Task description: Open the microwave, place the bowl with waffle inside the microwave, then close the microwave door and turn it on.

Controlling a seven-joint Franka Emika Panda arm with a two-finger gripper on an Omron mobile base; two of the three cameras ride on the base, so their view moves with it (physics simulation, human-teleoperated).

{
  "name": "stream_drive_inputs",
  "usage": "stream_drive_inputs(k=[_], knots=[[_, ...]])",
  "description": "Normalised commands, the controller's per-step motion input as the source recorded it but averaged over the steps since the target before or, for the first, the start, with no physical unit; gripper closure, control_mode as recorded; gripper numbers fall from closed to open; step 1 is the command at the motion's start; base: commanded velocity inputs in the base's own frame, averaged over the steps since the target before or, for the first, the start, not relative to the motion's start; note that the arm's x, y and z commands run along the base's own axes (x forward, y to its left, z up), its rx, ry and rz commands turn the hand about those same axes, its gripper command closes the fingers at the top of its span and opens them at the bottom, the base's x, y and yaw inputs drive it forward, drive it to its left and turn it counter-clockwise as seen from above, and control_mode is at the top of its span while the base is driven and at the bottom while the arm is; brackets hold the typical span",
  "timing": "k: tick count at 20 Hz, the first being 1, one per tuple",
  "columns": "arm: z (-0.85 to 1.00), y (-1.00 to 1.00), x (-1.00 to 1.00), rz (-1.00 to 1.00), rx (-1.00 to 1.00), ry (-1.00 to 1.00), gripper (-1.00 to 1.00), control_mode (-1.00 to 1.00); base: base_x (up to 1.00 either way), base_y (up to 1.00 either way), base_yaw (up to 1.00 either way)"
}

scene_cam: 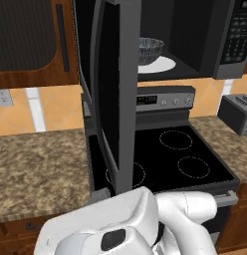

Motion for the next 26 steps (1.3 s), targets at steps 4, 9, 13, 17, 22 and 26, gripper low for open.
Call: stream_drive_inputs(k=[4, 9, 13, 17, 22, 26], knots=[[-0.64, 0.84, 1.00, -0.34, -0.31, -0.02, 1.00, -1.00, 0.00, 0.00, 0.00], [-0.04, 0.10, 1.00, -0.29, -0.23, -0.15, 1.00, -1.00, 0.00, 0.00, 0.00], [0.48, -0.54, 0.79, -0.06, -0.18, -0.13, 1.00, -1.00, 0.00, 0.00, 0.00], [0.68, -0.91, 0.49, 0.00, -0.11, -0.07, 1.00, -1.00, 0.00, 0.00, 0.00], [0.46, -1.00, 0.46, 0.00, -0.02, 0.00, 1.00, -1.00, 0.00, 0.00, 0.00], [0.35, -1.00, 0.63, 0.00, 0.00, 0.00, 1.00, -1.00, 0.00, 0.00, 0.00]])
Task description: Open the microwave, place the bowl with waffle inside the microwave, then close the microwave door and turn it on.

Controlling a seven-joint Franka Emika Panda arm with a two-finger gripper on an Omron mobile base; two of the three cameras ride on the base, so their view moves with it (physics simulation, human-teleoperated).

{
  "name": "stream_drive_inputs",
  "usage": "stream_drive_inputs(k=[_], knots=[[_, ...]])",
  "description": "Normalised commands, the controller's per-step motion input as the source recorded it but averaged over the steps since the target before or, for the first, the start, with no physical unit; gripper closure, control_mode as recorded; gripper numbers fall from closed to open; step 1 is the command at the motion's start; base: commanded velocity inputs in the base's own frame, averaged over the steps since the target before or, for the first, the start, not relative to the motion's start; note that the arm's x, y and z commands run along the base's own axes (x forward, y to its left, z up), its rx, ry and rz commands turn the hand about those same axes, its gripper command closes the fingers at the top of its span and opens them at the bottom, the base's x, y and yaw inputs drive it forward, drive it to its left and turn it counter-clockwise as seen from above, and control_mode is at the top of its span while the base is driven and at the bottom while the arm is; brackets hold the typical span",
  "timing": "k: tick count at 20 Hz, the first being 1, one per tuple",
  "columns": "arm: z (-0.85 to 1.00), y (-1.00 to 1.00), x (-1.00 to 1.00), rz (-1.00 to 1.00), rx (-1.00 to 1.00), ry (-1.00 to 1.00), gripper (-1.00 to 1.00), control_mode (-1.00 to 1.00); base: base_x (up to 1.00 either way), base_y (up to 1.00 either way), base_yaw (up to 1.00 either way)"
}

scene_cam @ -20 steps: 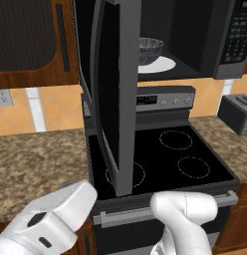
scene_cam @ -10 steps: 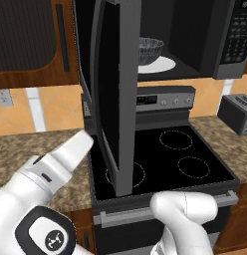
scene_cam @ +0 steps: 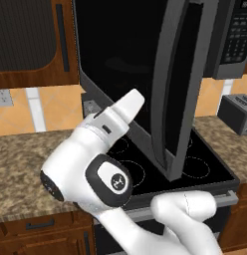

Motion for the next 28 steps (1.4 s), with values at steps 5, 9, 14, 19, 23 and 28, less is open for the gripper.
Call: stream_drive_inputs(k=[5, 9, 14, 19, 23, 28], knots=[[0.33, -1.00, 0.97, 0.07, 0.01, 0.00, 1.00, -1.00, 0.00, 0.00, 0.00], [0.61, -1.00, 0.93, 0.14, 0.12, 0.00, 1.00, -1.00, 0.00, 0.00, 0.00], [0.73, -0.94, 0.90, 0.15, 0.16, 0.00, 1.00, -1.00, 0.00, 0.00, 0.00], [0.42, -0.63, 0.98, 0.24, 0.24, 0.08, 1.00, -1.00, 0.00, 0.00, 0.00], [0.00, -0.44, 1.00, 0.36, 0.30, 0.23, 1.00, -1.00, 0.00, 0.00, 0.00], [0.02, -0.11, 1.00, 0.21, 0.21, 0.21, 1.00, -1.00, 0.00, 0.00, 0.00]])
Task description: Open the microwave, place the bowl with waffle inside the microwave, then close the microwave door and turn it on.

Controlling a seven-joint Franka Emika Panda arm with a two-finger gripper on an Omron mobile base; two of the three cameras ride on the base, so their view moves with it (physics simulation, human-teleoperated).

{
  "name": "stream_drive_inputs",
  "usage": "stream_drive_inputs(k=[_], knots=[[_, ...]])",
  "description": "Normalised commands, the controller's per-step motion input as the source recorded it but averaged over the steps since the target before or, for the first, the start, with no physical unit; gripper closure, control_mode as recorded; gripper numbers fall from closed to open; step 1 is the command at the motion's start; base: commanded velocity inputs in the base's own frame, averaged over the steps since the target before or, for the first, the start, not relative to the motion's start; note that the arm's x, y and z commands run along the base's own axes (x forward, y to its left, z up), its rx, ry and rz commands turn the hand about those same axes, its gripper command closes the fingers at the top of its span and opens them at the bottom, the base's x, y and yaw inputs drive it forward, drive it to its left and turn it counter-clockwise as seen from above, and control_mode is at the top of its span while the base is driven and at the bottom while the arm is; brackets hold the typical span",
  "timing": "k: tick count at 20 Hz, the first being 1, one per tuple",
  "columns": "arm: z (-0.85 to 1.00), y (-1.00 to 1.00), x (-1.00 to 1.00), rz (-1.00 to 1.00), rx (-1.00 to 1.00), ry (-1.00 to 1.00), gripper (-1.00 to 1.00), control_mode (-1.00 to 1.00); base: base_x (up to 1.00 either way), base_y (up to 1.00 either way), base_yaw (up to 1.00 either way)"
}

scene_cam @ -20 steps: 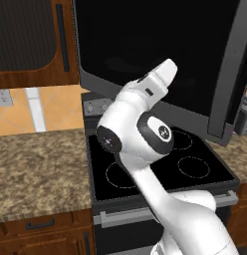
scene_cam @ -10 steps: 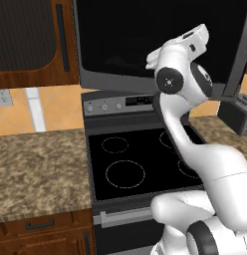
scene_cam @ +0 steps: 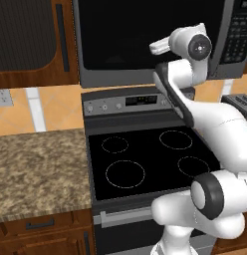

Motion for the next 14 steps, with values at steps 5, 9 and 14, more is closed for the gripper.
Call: stream_drive_inputs(k=[5, 9, 14], knots=[[0.07, 0.00, 0.98, 0.20, 0.19, 0.11, 1.00, -1.00, 0.00, 0.00, 0.00], [-0.13, 0.00, 0.98, 0.20, 0.08, 0.05, 1.00, -1.00, 0.00, 0.00, 0.00], [0.11, 0.02, 0.45, 0.06, 0.04, 0.05, 1.00, -1.00, 0.00, 0.00, 0.00]])
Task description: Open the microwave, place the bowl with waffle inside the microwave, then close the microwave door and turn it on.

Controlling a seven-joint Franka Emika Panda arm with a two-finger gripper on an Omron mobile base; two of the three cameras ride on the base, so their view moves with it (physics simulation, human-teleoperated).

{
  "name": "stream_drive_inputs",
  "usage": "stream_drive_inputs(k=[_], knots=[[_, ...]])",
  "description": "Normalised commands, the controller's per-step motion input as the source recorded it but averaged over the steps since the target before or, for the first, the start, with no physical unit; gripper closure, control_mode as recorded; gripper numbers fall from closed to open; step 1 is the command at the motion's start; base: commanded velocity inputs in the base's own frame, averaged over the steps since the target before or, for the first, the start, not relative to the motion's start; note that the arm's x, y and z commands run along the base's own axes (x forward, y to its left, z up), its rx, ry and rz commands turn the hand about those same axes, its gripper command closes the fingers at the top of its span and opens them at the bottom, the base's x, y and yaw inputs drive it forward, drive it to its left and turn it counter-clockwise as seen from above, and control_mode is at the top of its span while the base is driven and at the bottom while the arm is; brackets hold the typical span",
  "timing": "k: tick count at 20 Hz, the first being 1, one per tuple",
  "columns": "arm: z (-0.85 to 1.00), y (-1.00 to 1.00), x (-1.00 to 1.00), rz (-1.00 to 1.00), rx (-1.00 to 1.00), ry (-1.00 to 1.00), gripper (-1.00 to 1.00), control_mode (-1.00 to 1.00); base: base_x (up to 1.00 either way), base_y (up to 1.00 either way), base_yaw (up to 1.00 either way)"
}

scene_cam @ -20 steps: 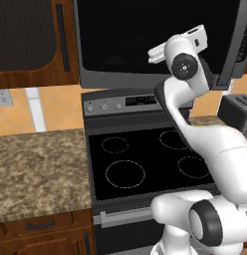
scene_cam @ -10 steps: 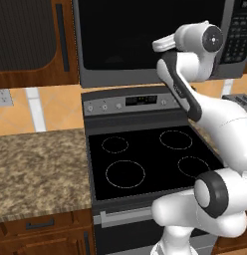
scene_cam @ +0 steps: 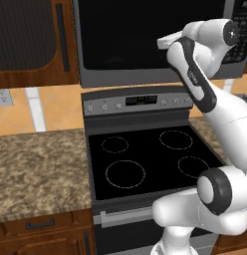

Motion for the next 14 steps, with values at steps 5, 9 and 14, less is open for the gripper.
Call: stream_drive_inputs(k=[5, 9, 14], knots=[[0.64, -0.34, -0.86, 0.00, 0.04, 0.04, 1.00, -1.00, 0.00, 0.00, 0.00], [0.41, -0.62, -1.00, 0.00, 0.19, 0.00, 1.00, -1.00, 0.00, 0.00, 0.00], [0.07, -0.63, -0.85, 0.00, 0.34, 0.01, 1.00, -1.00, 0.00, 0.00, 0.00]])
